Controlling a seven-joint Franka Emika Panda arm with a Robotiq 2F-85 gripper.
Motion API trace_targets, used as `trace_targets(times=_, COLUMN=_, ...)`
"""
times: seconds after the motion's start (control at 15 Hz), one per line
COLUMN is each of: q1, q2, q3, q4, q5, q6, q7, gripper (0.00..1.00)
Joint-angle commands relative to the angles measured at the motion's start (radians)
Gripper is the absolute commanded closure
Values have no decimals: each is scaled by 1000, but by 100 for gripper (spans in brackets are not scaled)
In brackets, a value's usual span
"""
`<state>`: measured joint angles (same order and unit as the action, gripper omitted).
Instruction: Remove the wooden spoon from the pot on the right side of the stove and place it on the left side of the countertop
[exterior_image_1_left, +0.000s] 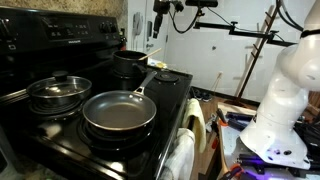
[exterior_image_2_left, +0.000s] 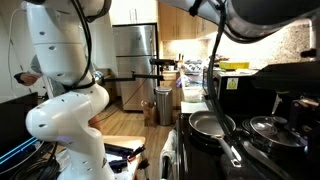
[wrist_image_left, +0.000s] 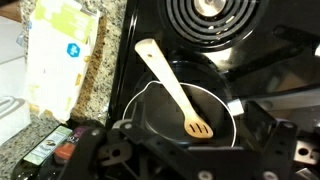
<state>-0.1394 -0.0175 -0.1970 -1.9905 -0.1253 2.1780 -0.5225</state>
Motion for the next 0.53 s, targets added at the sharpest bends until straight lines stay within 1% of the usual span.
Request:
trace_targets(times=0.0, q1=-10, q2=15, q3=12, q4=17, q5=0, q6=-5, q7=-6, gripper=0)
trace_targets(times=0.07, q1=-10, q2=20, q3=15, q4=14, q5=12, q6=-29, q7=4, gripper=0)
trace_targets(times=0.13, q1=-11, q2=24, q3=14, q4=9, q5=-9, q6=-34, q7=-8, gripper=0)
trace_targets(times=0.33, q1=-20, q2=56, q3=6, q4=31, q5=-16, q6=-96, q7=-3, gripper=0)
trace_targets(times=0.47, q1=-25, q2=73, q3=4, q4=34, q5=7, q6=-108, q7=-27, gripper=0)
